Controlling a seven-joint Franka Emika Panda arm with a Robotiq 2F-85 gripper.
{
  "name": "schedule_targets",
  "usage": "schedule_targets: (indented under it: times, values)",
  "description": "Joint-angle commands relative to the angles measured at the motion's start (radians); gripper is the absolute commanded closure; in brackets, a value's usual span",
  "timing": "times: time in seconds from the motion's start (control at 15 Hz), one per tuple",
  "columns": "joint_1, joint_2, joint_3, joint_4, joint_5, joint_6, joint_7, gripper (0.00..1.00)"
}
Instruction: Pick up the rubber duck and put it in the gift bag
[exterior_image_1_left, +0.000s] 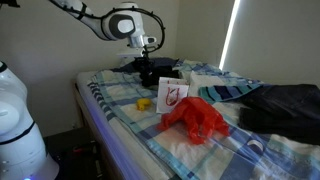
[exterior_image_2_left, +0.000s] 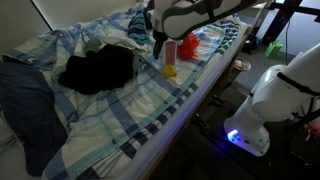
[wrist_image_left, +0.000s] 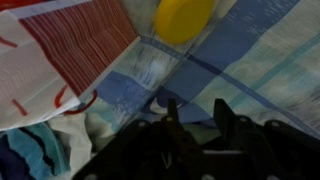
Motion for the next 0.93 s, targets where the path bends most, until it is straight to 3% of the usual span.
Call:
schedule_targets:
  times: [0.0, 0.13, 0.4, 0.87]
  values:
    - [0.003, -0.032, -0.006, 0.029, -0.013, -0.033, -0.011, 0.3]
    - [0.003, -0.036, -0.007, 0.03, -0.012, -0.039, -0.006, 0.26]
    - [-0.008, -0.036, 0.004, 0.013, -0.033, -0.131, 0.038, 0.0]
    - [-0.037, 0.0, -0.009, -0.041, -0.04, -0.296, 0.116, 0.0]
